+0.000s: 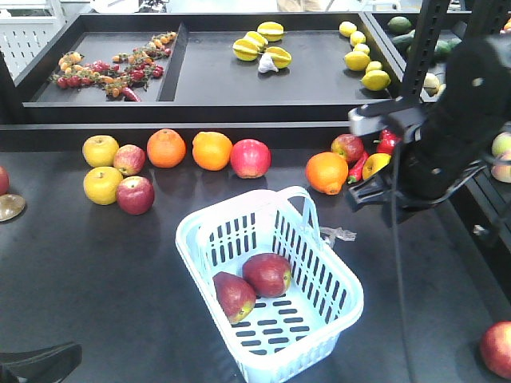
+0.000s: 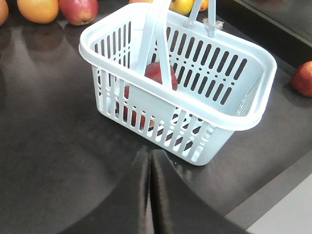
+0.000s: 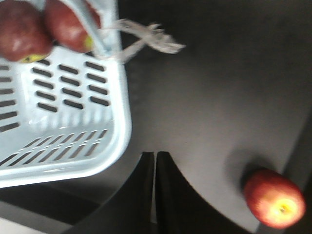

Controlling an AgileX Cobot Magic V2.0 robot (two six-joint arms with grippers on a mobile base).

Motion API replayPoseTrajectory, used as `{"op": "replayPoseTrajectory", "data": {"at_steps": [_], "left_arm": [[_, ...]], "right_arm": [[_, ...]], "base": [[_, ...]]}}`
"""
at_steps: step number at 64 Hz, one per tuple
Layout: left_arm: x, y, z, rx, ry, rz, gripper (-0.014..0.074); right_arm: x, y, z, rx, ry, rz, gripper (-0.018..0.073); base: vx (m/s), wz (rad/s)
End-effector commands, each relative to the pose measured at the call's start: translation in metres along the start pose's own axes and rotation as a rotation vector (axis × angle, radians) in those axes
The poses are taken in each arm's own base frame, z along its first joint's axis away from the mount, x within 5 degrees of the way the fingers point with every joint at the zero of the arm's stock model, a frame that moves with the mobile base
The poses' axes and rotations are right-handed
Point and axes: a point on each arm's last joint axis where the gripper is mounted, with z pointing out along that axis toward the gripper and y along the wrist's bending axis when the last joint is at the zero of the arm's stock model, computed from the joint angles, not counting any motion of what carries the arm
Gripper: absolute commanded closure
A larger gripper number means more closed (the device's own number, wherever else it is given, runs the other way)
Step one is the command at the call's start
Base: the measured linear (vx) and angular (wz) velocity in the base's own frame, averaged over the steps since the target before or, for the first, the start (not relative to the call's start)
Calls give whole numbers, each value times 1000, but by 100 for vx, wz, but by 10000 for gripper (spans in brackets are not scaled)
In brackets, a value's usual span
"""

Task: Pick three apples into basket with both arms
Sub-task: 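Withdraw the right gripper away from the basket toward the table edge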

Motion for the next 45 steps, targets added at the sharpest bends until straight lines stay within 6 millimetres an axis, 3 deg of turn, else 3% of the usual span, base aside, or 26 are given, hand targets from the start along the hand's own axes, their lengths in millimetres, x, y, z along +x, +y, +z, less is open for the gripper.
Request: {"op": "replayPoseTrajectory", "data": {"at_steps": [1,8,18,32,45], "left_arm": [[-13,0,-2,-17,-71,-23,603],[-13,0,-2,-17,-71,-23,603],[-13,0,-2,-17,-71,-23,603],[-13,0,-2,-14,-67,-23,603],[-13,0,-2,-14,-67,-23,603]], "right_arm": [[11,-4,-33,48,-42,30,568],[29,-4,-40,57,-48,73,567],[78,-7,-39,118,-71,105,564],[139,-43,-26,206,-86,307,561],[160,-89,-13,216,-47,440,561]], "base": [[0,0],[0,0],[0,0],[0,0],[0,0]]}}
